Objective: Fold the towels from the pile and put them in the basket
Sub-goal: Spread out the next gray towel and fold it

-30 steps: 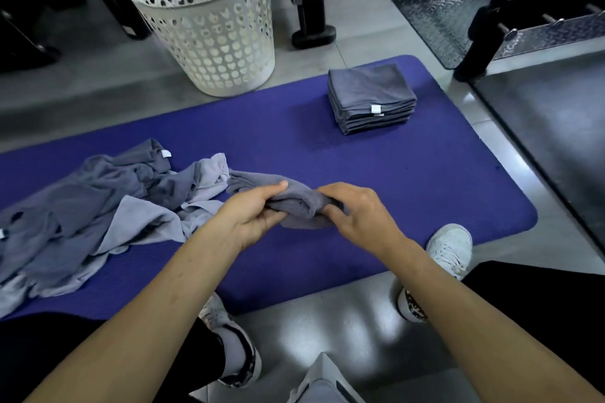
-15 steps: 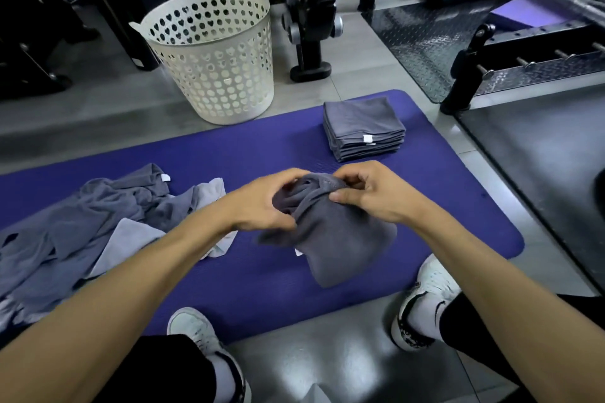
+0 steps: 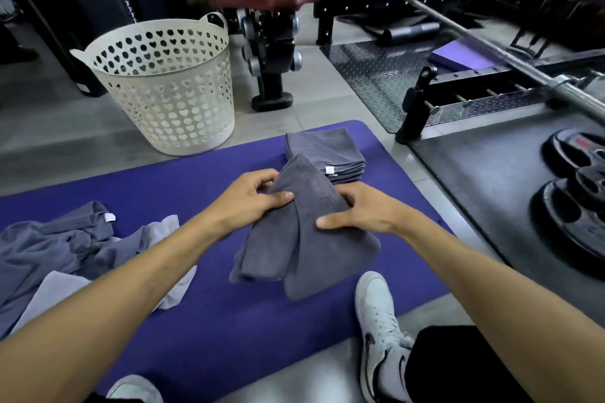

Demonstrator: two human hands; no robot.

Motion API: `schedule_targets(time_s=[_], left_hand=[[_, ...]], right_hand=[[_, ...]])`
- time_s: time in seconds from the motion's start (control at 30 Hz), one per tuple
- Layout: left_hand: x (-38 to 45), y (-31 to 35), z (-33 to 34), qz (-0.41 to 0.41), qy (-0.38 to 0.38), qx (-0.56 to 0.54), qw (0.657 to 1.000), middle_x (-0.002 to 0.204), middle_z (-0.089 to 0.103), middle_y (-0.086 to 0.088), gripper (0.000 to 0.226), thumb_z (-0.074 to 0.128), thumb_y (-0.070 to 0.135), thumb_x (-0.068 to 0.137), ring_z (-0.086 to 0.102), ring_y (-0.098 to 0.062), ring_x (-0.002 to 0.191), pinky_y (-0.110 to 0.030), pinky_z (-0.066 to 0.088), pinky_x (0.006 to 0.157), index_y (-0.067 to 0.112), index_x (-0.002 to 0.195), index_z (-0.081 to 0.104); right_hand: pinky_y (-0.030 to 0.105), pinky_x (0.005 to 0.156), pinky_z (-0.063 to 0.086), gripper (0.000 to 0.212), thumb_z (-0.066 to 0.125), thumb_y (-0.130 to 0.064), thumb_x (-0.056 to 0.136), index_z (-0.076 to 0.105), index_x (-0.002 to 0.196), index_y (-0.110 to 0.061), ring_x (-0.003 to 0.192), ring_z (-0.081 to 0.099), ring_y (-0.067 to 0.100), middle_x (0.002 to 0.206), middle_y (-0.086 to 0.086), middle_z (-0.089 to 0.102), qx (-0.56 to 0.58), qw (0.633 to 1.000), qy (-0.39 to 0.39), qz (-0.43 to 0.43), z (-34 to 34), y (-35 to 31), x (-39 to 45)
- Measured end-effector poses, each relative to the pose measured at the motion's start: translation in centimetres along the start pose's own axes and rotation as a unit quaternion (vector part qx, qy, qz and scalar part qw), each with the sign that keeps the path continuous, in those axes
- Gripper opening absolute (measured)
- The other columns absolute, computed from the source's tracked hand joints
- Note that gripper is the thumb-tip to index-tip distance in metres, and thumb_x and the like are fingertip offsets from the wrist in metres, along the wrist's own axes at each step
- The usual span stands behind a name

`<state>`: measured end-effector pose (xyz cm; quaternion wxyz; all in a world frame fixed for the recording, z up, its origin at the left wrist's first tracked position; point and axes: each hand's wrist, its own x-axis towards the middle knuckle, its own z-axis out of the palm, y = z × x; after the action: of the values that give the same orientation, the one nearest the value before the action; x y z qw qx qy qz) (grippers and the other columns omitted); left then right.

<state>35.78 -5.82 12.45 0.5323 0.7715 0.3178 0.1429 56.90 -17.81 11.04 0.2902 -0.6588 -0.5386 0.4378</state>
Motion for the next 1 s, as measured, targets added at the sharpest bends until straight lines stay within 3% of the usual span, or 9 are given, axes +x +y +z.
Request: schedule_targets(time_s=[0.2, 0.27, 0.37, 0.43, 0.57, 0.63, 0.73, 0.8, 1.0], left_hand=[[5.5, -1.7, -1.3, -0.091, 0.044, -0.046, 0.994, 0.101, 0.075, 0.004, 0.017, 0.066, 0.035, 0.093, 0.072, -0.015, 0.095, -0.042, 0.056, 0.088, 0.024, 0.106, 0.069], [7.8, -2.6, -0.7, -0.121, 0.067, -0.068, 0.988, 0.102, 0.075, 0.003, 0.018, 0.064, 0.037, 0.094, 0.073, -0.015, 0.092, -0.04, 0.058, 0.088, 0.026, 0.109, 0.067], [12.5, -4.5, 0.9, -0.155, 0.101, -0.101, 0.978, 0.098, 0.075, -0.001, 0.016, 0.063, 0.034, 0.096, 0.073, -0.019, 0.089, -0.042, 0.058, 0.087, 0.021, 0.106, 0.066], [16.2, -6.3, 1.8, -0.173, 0.11, -0.109, 0.973, 0.099, 0.075, -0.002, 0.016, 0.061, 0.033, 0.097, 0.073, -0.019, 0.088, -0.039, 0.059, 0.082, 0.02, 0.107, 0.065], [24.1, -10.2, 3.4, -0.207, 0.132, -0.129, 0.961, 0.106, 0.071, -0.001, 0.023, 0.06, 0.028, 0.098, 0.069, -0.017, 0.092, -0.03, 0.056, 0.072, 0.018, 0.119, 0.061], [27.7, -12.0, 4.1, -0.225, 0.151, -0.15, 0.951, 0.107, 0.07, -0.002, 0.024, 0.06, 0.026, 0.098, 0.069, -0.018, 0.095, -0.032, 0.056, 0.077, 0.016, 0.119, 0.061], [32.6, -14.5, 4.9, -0.266, 0.178, -0.179, 0.93, 0.109, 0.07, -0.006, 0.024, 0.059, 0.027, 0.099, 0.068, -0.023, 0.099, -0.04, 0.056, 0.09, 0.013, 0.118, 0.061], [35.1, -16.2, 5.3, -0.286, 0.183, -0.184, 0.922, 0.11, 0.071, -0.007, 0.025, 0.059, 0.03, 0.098, 0.068, -0.025, 0.1, -0.043, 0.055, 0.093, 0.013, 0.117, 0.061], [36.9, -19.3, 6.1, -0.282, 0.147, -0.071, 0.946, 0.107, 0.071, -0.007, 0.019, 0.056, 0.031, 0.1, 0.07, -0.022, 0.091, -0.036, 0.057, 0.079, 0.014, 0.109, 0.06]], right_hand=[[0.044, 0.093, 0.054, 0.02, 0.076, -0.024, 0.08, 0.07, 0.098, -0.017, 0.094, 0.07, 0.019, 0.098, 0.0, 0.075, -0.086, 0.993, 0.019, 0.084, -4.6, 2.2, 5.0], [0.036, 0.084, 0.054, 0.009, 0.074, -0.025, 0.082, 0.067, 0.088, -0.022, 0.089, 0.067, 0.017, 0.091, -0.005, 0.071, -0.127, 0.986, -0.003, 0.106, -6.5, 3.0, 7.0], [0.026, 0.064, 0.042, 0.019, 0.073, -0.028, 0.082, 0.061, 0.069, -0.021, 0.075, 0.058, 0.014, 0.073, -0.01, 0.061, -0.174, 0.969, -0.014, 0.174, -9.1, 5.4, 10.0], [0.026, 0.06, 0.041, 0.024, 0.074, -0.031, 0.08, 0.059, 0.065, -0.018, 0.068, 0.055, 0.014, 0.069, -0.008, 0.06, -0.128, 0.971, 0.024, 0.203, -10.4, 8.4, 12.0], [0.027, 0.059, 0.047, 0.03, 0.083, -0.033, 0.073, 0.063, 0.077, -0.013, 0.066, 0.059, 0.014, 0.076, -0.003, 0.065, 0.091, 0.954, 0.212, 0.19, -11.4, 15.3, 16.5], [0.029, 0.069, 0.055, 0.039, 0.088, -0.035, 0.068, 0.067, 0.089, -0.009, 0.079, 0.069, 0.014, 0.092, -0.003, 0.072, 0.17, 0.929, 0.277, 0.179, -11.8, 17.6, 18.9], [0.027, 0.081, 0.054, 0.055, 0.087, -0.03, 0.072, 0.062, 0.12, -0.022, 0.097, 0.067, 0.012, 0.111, -0.003, 0.066, 0.248, 0.917, 0.283, 0.137, -12.8, 20.1, 22.4], [0.024, 0.078, 0.052, 0.066, 0.083, -0.021, 0.076, 0.051, 0.133, -0.027, 0.098, 0.062, 0.007, 0.116, -0.007, 0.059, 0.232, 0.928, 0.263, 0.126, -13.0, 21.9, 24.3], [0.027, 0.076, 0.051, 0.047, 0.073, -0.019, 0.085, 0.052, 0.128, -0.02, 0.099, 0.06, 0.013, 0.12, -0.003, 0.058, 0.183, 0.909, 0.331, 0.174, -11.0, 26.1, 26.5]])
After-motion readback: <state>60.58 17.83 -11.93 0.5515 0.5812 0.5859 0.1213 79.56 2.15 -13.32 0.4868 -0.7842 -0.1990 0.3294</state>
